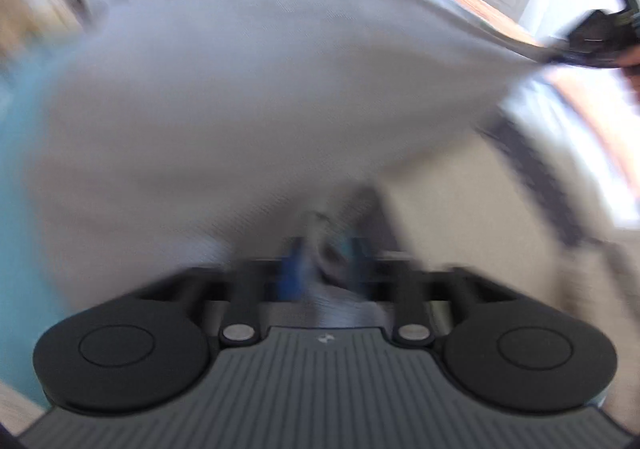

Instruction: Fold clothes

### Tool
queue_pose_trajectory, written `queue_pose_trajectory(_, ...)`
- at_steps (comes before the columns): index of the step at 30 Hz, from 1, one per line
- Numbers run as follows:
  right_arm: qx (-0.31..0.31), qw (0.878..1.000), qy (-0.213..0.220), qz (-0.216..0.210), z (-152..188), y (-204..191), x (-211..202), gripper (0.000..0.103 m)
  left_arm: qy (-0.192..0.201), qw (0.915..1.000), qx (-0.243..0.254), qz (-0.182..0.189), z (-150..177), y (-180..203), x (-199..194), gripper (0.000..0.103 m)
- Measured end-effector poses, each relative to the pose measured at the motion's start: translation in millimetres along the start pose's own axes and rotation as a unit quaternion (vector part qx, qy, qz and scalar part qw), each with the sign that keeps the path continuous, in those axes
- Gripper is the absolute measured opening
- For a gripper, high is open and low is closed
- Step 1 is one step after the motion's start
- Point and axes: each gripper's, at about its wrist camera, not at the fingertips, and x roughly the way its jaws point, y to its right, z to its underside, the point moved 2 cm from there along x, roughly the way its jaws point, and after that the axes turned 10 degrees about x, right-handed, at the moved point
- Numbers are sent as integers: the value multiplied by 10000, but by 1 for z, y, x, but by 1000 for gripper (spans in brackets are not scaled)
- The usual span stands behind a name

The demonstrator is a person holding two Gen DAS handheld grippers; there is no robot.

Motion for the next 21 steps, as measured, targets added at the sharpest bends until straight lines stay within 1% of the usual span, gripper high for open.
queue_pose_trajectory(1, 23, 10000, 4, -5, 1, 1, 2, 5, -10, 10000, 43, 6, 1, 1, 1, 70)
queue_pose_trajectory(4, 107, 9999, -36, -49, -1, 4, 6, 5, -38, 9998, 173, 25, 4, 5, 5, 73)
queue_pose_trajectory(5, 119, 9999, -49, -62, -1, 5, 6, 5, -48, 9998, 216, 31, 5, 6, 6, 76)
queue_pose_trajectory(6, 109, 9999, -48, -67, -2, 4, 4, 5, -57, 9996, 259, 37, 6, 7, 7, 84)
queue_pose_trajectory(8, 52, 10000, 4, -78, -2, 2, 1, 5, -76, 9994, 345, 50, 7, 10, 9, 94)
queue_pose_trajectory(10, -14, 10000, 48, -72, 0, -1, -2, 5, -95, 9990, 431, 62, 9, 12, 12, 99)
queue_pose_trajectory(11, -9, 9999, 62, -84, 0, -1, -3, 5, -104, 9988, 474, 68, 10, 14, 13, 98)
queue_pose_trajectory(13, 37, 9999, 78, -127, 0, 0, -4, 5, -123, 9983, 561, 80, 12, 16, 15, 75)
queue_pose_trajectory(14, 92, 9998, 83, -164, -1, 1, -5, 5, -132, 9981, 604, 82, 13, 17, 16, 43)
queue_pose_trajectory(15, 149, 9996, 89, -203, -1, 3, -5, 5, -86, 9975, 677, -193, 9, 15, 13, 15)
queue_pose_trajectory(16, 207, 9995, 95, -241, -1, 4, -5, 5, -39, 9961, 747, -465, 4, 12, 10, 15)
queue_pose_trajectory(18, 200, 9993, 66, -300, -1, 4, -5, 5, 268, 9960, 599, -607, -4, 0, -2, 15)
queue_pose_trajectory(20, -31, 9997, 80, -213, 1, -3, -5, 5, 574, 9945, 449, -746, -13, -12, -15, 16)
queue_pose_trajectory(21, -156, 9997, 106, -151, 2, -7, -6, 5, 715, 9942, 297, -740, -15, -18, -20, 17)
